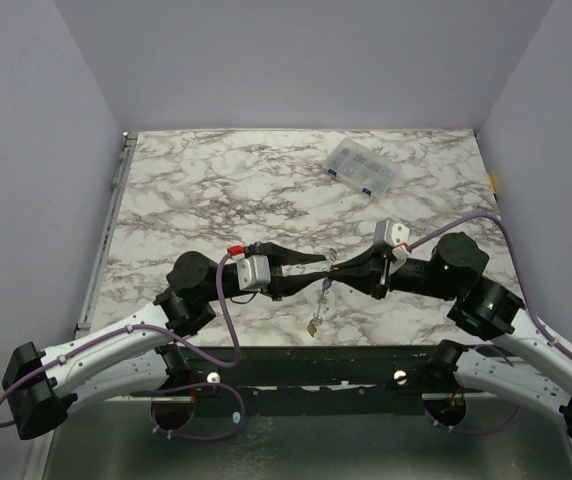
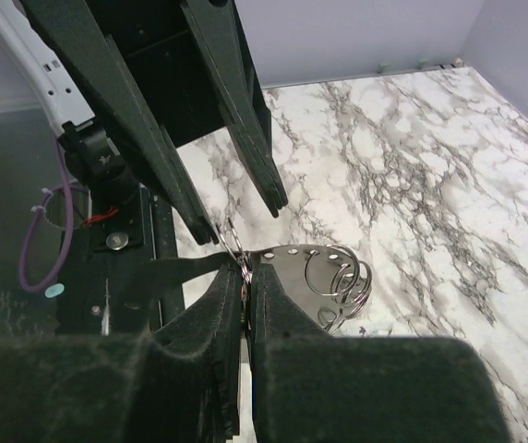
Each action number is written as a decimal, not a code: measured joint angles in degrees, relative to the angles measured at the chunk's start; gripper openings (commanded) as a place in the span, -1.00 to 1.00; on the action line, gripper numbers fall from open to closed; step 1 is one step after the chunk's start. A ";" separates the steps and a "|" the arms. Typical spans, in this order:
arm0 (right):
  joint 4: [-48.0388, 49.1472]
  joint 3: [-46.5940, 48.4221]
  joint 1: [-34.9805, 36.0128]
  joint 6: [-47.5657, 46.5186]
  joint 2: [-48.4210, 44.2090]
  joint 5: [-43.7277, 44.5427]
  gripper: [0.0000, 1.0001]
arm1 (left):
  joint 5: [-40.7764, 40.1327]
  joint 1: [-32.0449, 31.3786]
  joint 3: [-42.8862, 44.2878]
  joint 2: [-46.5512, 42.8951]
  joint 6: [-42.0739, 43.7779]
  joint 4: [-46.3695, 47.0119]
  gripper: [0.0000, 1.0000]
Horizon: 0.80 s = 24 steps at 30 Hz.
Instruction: Put the keys on the keyring
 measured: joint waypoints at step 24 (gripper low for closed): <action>-9.90 4.31 0.00 -5.05 1.77 -0.52 -0.99 | -0.35 0.00 29.35 4.02 8.66 -47.98 -0.28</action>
